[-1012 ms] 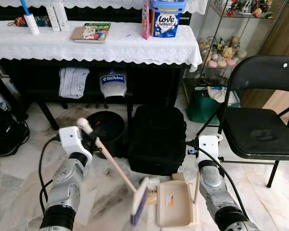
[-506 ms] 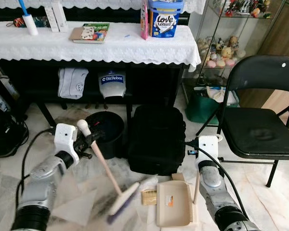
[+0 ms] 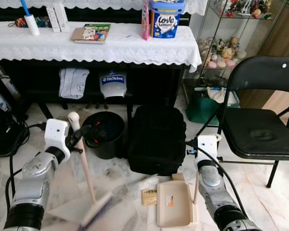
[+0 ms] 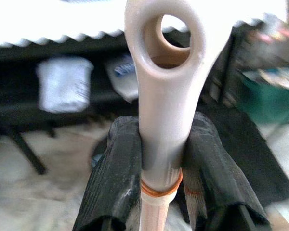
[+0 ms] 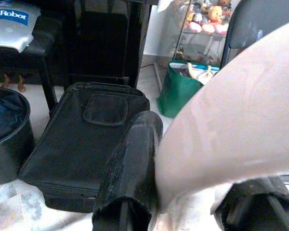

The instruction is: Sweep floor

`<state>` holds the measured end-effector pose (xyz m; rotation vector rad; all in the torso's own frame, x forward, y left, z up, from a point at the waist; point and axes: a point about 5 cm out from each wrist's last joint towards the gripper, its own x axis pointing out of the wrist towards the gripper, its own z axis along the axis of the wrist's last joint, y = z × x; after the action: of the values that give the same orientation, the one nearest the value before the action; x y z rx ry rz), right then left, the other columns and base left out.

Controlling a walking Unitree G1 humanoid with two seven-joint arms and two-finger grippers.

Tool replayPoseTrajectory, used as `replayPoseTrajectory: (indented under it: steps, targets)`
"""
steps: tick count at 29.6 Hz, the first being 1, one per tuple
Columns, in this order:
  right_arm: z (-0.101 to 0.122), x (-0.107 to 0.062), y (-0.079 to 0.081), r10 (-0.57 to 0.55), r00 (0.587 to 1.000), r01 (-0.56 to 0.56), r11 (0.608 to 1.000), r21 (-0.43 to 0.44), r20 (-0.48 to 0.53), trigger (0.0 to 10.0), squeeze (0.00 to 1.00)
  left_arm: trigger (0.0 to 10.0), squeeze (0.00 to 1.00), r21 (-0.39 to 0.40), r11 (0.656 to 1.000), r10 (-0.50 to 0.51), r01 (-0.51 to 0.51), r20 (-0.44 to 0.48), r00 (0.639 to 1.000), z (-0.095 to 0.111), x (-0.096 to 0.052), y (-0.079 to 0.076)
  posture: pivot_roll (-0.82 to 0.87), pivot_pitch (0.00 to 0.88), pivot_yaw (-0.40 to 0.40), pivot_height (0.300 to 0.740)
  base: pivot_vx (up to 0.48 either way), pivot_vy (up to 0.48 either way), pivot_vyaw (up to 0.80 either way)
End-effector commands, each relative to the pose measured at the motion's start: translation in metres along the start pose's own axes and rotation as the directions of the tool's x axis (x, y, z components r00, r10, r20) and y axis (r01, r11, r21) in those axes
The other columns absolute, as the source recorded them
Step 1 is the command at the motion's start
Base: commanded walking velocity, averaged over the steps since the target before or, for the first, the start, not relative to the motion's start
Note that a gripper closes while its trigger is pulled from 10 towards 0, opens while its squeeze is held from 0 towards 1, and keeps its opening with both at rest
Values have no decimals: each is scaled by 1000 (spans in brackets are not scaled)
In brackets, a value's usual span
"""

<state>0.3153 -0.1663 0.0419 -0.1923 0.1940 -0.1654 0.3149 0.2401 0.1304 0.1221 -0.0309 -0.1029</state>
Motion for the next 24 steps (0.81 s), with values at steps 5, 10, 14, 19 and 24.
replayPoseTrajectory:
  steps: [5, 10, 14, 19, 24]
  targets:
    - [0, 0, -2, -3, 1000, 3, 1000, -5, 4, 10000, 0, 10000, 0, -97, 995, 10, -7, 39, 999, 0, 5, -13, 41, 29, -12, 740, 0, 0, 0]
    - [0, 0, -2, -7, 1000, 7, 1000, 2, 5, 10000, 0, 10000, 0, -147, 989, -27, 28, 8, 1000, -10, 5, -27, 38, 32, -11, 740, 0, 0, 0]
    - [0, 0, -2, -7, 1000, 7, 1000, 5, 4, 10000, 0, 10000, 0, -172, 984, -49, 48, -1, 999, -16, 4, -40, 38, 35, -11, 740, 0, 0, 0]
    - [0, 0, -3, -11, 1000, 11, 1000, 10, 2, 10000, 0, 10000, 0, -213, 976, -44, 42, -5, 999, -22, 4, -46, 36, 38, -11, 740, 0, 0, 0]
    - [-1, 0, -4, -15, 1000, 15, 1000, 13, -2, 10000, 0, 10000, 0, -232, 972, -40, 41, 9, 999, -21, 8, -52, 34, 42, -9, 740, 0, 0, 0]
